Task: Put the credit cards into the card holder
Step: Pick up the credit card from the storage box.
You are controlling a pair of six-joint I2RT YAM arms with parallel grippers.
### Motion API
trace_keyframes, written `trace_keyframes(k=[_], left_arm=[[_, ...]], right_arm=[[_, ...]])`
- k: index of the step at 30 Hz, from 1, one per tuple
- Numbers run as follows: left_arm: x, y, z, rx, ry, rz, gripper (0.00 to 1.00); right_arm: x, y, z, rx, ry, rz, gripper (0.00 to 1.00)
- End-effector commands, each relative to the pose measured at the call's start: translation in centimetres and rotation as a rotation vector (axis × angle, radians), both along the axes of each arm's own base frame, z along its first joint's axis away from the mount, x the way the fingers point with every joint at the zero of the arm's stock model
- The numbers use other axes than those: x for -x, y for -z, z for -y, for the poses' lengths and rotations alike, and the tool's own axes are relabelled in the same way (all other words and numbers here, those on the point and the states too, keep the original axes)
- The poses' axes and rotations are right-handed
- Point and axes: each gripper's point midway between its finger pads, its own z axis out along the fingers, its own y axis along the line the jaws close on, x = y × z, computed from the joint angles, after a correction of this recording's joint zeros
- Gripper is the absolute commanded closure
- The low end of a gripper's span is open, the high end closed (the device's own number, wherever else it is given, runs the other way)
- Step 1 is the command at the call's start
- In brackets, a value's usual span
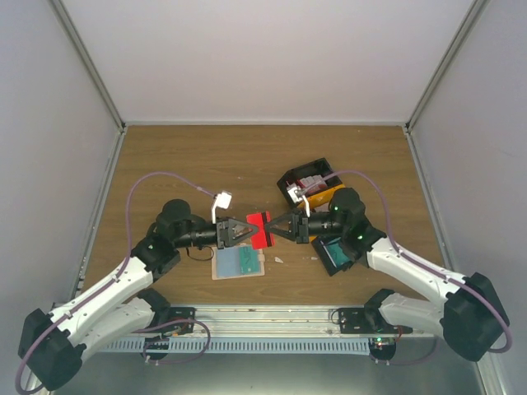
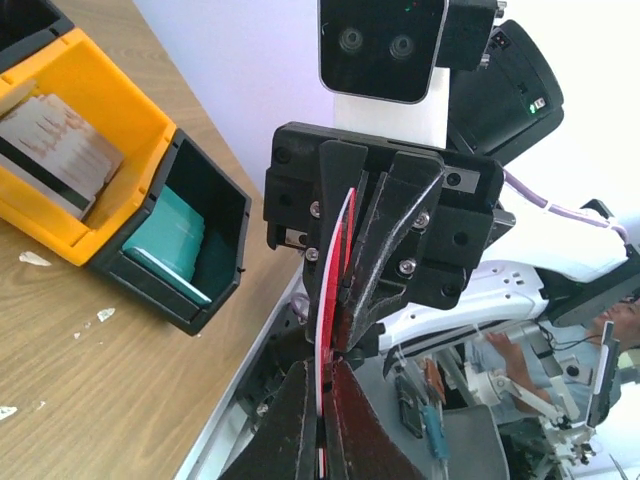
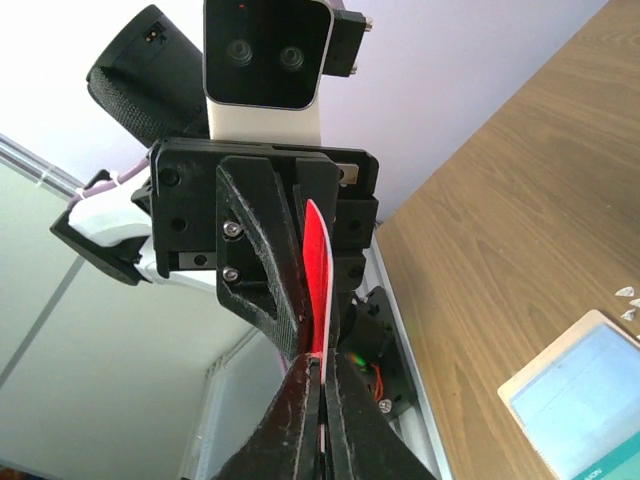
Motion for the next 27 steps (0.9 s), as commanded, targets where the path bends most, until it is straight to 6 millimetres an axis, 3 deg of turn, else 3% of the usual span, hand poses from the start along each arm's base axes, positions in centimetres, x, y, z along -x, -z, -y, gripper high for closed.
trace_keyframes(k=[1, 4, 6, 9, 12, 15, 21, 27], left_arm=[[-0.2, -1.1, -0.2, 0.030, -0.020, 0.031, 1.00], [-0.6, -0.4, -0.5, 0.005, -0.051, 0.020, 0.96], [-1.3, 0.8, -0.9, -0.051, -0.101, -0.003, 0.72], [-3.4, 4.1, -3.0, -0.217, -0.272, -0.059, 0.53], [-4.6, 8.5, -6.6, -0.424, -0.470, -0.153, 0.52], [-4.1, 11.9, -9.3, -0.565, -0.560, -0.225, 0.52], [-2.3, 18.2, -10.7, -0.659, -0.566, -0.358, 0.52], [-0.7, 21.5, -11.7, -0.718, -0.566, -0.452, 0.50]], right_arm=[[1.5, -0.4, 0.1, -0.031, -0.033, 0.031, 0.99], [1.4, -0.6, 0.4, -0.032, -0.002, 0.040, 1.00], [0.5, -0.2, 0.6, -0.011, 0.060, 0.042, 1.00], [-1.2, 1.9, 0.8, 0.076, 0.162, -0.009, 0.99], [-2.7, 5.3, 1.2, 0.174, 0.253, -0.106, 1.00], [-3.2, 8.7, 1.0, 0.245, 0.303, -0.183, 0.99], [-1.7, 14.4, -2.0, 0.346, 0.240, -0.285, 0.99], [-1.0, 18.0, -3.9, 0.411, 0.216, -0.338, 1.00]])
